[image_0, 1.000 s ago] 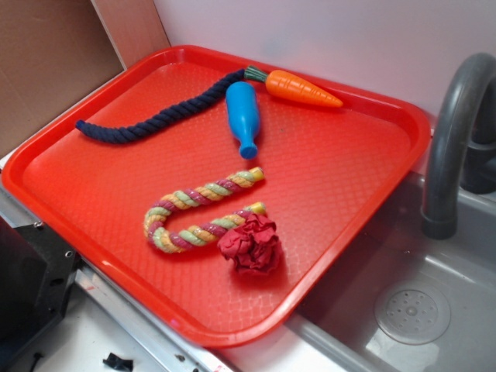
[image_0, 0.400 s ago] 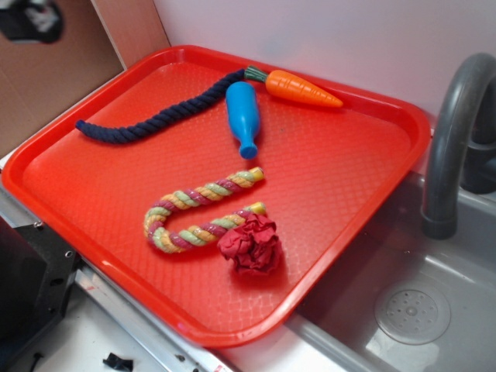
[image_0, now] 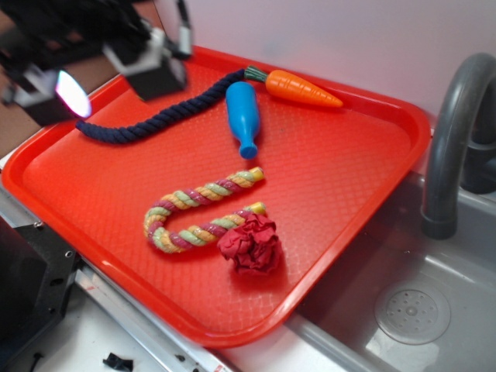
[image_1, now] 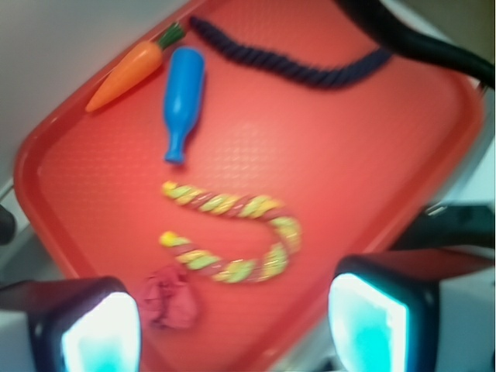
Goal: Grab the red paper.
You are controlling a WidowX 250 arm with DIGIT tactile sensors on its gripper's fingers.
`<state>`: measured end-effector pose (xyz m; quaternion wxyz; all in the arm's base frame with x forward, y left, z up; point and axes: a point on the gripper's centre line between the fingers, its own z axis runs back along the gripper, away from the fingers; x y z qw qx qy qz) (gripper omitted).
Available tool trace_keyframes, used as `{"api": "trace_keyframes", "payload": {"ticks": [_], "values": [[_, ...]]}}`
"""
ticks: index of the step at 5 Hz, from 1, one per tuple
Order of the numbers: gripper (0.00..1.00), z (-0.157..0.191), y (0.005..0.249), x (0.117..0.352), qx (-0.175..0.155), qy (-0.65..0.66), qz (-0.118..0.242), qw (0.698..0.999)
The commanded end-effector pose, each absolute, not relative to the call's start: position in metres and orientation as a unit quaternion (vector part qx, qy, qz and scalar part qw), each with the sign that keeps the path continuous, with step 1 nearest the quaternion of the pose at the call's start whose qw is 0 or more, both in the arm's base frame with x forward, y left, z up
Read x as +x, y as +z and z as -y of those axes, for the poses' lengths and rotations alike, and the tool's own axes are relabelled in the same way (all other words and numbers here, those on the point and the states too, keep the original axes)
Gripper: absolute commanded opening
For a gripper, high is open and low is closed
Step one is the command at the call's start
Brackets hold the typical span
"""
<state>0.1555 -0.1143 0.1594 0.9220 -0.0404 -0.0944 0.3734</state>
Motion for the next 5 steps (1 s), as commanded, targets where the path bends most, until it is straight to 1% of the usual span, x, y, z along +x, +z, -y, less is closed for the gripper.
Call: {"api": "trace_keyframes", "payload": {"ticks": [1,2,3,4,5], "values": [[1.00,0.154,0.094,0.187,-0.112,0.391,0.060,0.912],[1.00,0.168,0.065,0.196,-0.111,0.384,0.050,0.916],[1.00,0.172,0.046,0.199,-0.108,0.378,0.030,0.919],[1.00,0.180,0.032,0.197,-0.101,0.367,0.018,0.924],[1.00,0.185,0.024,0.193,-0.091,0.366,0.005,0.926]]}}
